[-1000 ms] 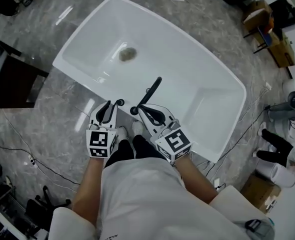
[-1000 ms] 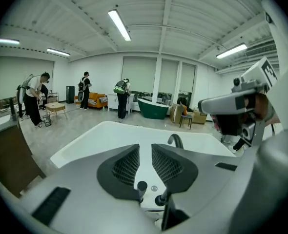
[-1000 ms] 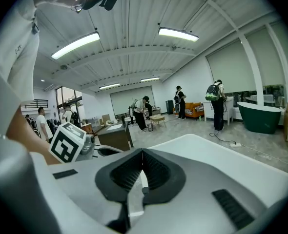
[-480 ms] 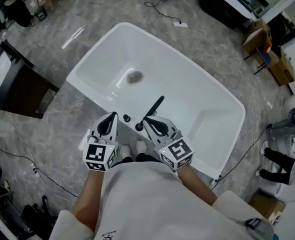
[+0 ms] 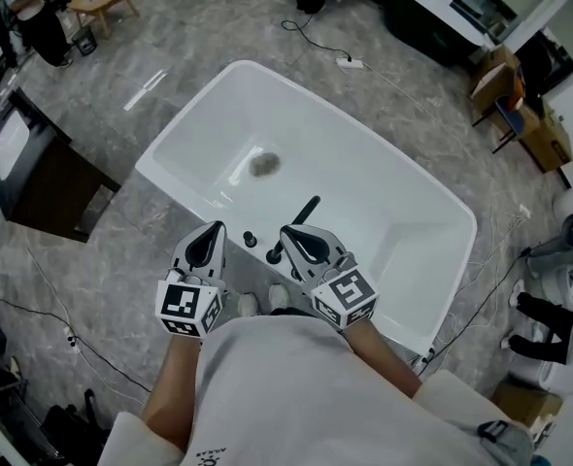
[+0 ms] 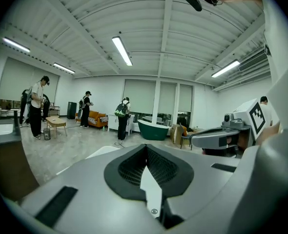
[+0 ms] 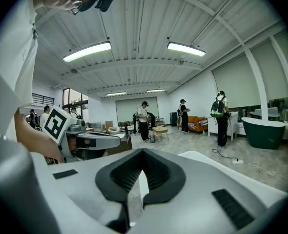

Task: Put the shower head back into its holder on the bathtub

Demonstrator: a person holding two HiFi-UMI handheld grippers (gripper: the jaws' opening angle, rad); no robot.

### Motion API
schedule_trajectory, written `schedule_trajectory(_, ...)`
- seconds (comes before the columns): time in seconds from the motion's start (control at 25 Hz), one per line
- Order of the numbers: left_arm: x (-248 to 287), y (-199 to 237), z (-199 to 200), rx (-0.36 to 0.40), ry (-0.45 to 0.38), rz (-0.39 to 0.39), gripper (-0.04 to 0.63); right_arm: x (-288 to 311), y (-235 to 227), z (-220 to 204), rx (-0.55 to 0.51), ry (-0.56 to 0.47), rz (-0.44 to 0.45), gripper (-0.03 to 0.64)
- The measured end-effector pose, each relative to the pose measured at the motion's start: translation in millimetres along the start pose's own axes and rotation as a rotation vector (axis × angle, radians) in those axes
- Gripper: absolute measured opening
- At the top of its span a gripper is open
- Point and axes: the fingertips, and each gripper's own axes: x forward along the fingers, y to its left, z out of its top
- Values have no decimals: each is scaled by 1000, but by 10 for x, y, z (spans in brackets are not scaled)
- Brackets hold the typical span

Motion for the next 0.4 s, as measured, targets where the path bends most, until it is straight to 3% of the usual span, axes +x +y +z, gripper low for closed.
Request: schedule_trajectory(0.4,51,-18,-83,-20,5,8,12,-59,-108,-34,-9,8,-19,17)
